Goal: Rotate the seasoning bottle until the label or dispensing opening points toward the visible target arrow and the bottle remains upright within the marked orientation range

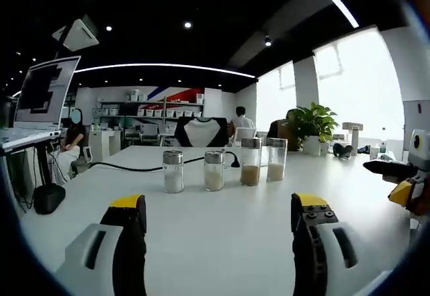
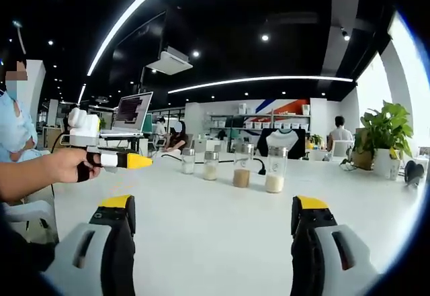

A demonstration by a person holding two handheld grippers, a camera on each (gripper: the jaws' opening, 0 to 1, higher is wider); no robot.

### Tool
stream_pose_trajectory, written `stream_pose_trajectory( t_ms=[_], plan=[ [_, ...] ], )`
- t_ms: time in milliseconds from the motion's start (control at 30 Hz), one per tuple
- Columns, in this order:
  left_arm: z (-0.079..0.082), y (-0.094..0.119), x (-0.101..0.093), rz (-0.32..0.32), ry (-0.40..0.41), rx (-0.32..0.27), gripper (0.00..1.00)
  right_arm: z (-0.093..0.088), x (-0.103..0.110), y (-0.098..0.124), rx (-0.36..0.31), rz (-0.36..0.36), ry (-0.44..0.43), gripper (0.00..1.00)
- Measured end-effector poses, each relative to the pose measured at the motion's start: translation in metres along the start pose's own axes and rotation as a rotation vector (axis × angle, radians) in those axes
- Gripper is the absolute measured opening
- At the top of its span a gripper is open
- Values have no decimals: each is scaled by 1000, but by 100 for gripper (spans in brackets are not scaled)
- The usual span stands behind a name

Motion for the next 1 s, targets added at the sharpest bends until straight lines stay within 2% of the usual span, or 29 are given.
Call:
stream_pose_trajectory(
  t_ms=[367,633,1000],
  plan=[
    [2,-18,26,27,-30,-1,92,-9,-2,-2,18,2,-13,98],
    [6,-33,33,38,-51,9,90,-6,-2,-1,12,6,-24,98],
    [16,-56,60,68,-91,2,85,0,-6,2,-11,-2,-27,95]
  ],
)
Point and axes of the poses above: the point that each gripper's makers call its tool centre point, and the gripper's own axes: y roughly backward along the fingers, x roughly to its left, z roughly out of its top, the point moved 4 cm from there along y, roughly backward along the fingers, and after that the axes turned 13 degrees about -z, right-handed, at the moved point
